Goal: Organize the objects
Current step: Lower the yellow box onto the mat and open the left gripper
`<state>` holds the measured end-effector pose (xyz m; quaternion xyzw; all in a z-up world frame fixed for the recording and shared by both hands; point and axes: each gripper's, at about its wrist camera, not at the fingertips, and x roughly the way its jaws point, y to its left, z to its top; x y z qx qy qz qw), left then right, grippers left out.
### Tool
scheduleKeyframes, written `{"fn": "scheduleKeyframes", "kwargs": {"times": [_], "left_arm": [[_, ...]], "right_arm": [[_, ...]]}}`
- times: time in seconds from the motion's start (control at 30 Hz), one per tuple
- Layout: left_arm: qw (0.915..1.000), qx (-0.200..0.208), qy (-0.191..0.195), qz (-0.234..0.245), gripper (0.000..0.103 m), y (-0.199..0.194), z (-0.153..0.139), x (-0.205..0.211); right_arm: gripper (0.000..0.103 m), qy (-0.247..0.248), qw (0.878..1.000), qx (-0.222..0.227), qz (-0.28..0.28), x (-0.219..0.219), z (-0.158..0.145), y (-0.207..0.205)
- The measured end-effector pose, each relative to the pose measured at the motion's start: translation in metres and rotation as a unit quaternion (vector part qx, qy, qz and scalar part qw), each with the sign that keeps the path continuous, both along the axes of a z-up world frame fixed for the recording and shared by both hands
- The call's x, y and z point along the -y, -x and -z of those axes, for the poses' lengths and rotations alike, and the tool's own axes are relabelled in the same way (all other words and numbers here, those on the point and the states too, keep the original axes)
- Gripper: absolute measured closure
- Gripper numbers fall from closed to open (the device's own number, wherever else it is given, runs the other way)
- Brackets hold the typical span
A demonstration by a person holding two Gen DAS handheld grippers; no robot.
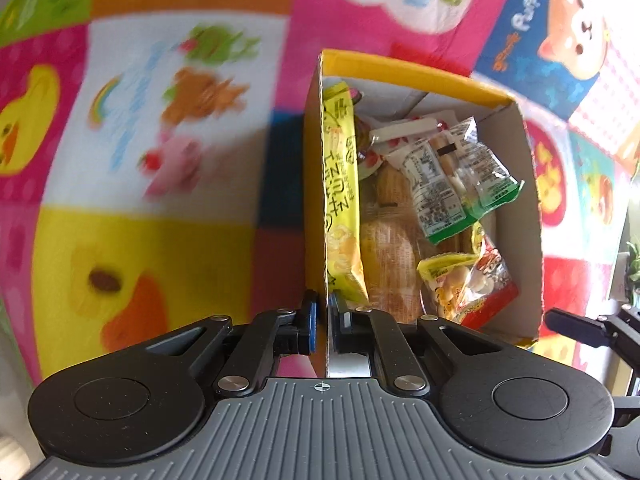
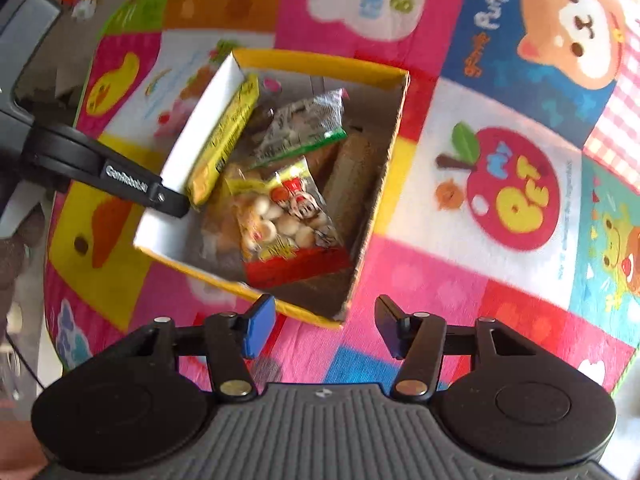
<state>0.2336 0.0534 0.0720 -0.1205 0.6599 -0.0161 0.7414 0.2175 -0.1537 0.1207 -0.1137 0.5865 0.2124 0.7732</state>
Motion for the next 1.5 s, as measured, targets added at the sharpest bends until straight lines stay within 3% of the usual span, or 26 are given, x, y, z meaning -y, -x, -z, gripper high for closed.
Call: {"fn": "scheduleKeyframes", "kwargs": {"times": [0.23, 0.33, 0.43, 0.5, 0.57, 0.63, 0.73, 0.8, 0.9, 1.0, 1.07, 1.13, 1.33, 1.5], "left_arm": [[0.9977, 0.052, -0.010, 0.041, 0.095, -0.060, -0.009, 0.037], [0.9962, 0.053, -0.037, 0.057, 0.092, -0.066, -0.005, 0.043], [0.9956, 0.062, -0.035, 0.060, 0.090, -0.059, -0.003, 0.040], [0.9960, 0.066, -0.029, 0.053, 0.089, -0.056, -0.003, 0.036], [0.9971, 0.059, -0.020, 0.043, 0.080, -0.055, 0.005, 0.030], [0.9969, 0.066, -0.030, 0.032, 0.053, -0.050, 0.005, 0.026], [0.9956, 0.082, -0.037, 0.027, 0.034, -0.041, 0.008, 0.019], [0.9943, 0.093, -0.039, 0.034, 0.027, -0.038, 0.012, 0.016], [0.9901, 0.121, -0.043, 0.057, 0.015, -0.037, 0.017, 0.011], [0.9860, 0.150, -0.036, 0.063, 0.012, -0.036, 0.022, -0.001], [0.9830, 0.170, -0.033, 0.061, 0.009, -0.040, 0.024, -0.009], [0.9786, 0.191, -0.037, 0.066, 0.001, -0.045, 0.028, -0.016], [0.9594, 0.255, -0.059, 0.104, 0.000, -0.057, 0.031, -0.016], [0.9495, 0.295, -0.059, 0.089, 0.001, -0.048, 0.016, -0.017]], "right_arm": [[0.051, -0.018, 0.998, 0.031, 0.057, 0.029, 0.002, -0.063], [0.051, -0.032, 0.995, 0.043, 0.083, 0.041, 0.005, -0.083], [0.051, -0.036, 0.992, 0.056, 0.106, 0.051, 0.005, -0.092], [0.051, -0.063, 0.989, 0.054, 0.126, 0.062, 0.001, -0.090], [0.051, -0.085, 0.986, 0.059, 0.130, 0.071, -0.005, -0.076], [0.051, -0.091, 0.986, 0.060, 0.124, 0.076, -0.007, -0.058], [0.051, -0.088, 0.988, 0.048, 0.117, 0.078, -0.002, -0.030], [0.051, -0.072, 0.990, 0.050, 0.110, 0.073, 0.007, -0.015], [0.051, -0.044, 0.990, 0.070, 0.115, 0.062, 0.024, -0.009], [0.051, -0.043, 0.986, 0.081, 0.138, 0.052, 0.032, -0.021], [0.051, -0.032, 0.982, 0.112, 0.149, 0.042, 0.030, -0.027], [0.051, -0.023, 0.979, 0.129, 0.154, 0.032, 0.028, -0.033], [0.051, -0.018, 0.975, 0.137, 0.174, 0.024, 0.025, -0.038], [0.051, -0.018, 0.972, 0.144, 0.183, 0.034, 0.012, -0.030]]}}
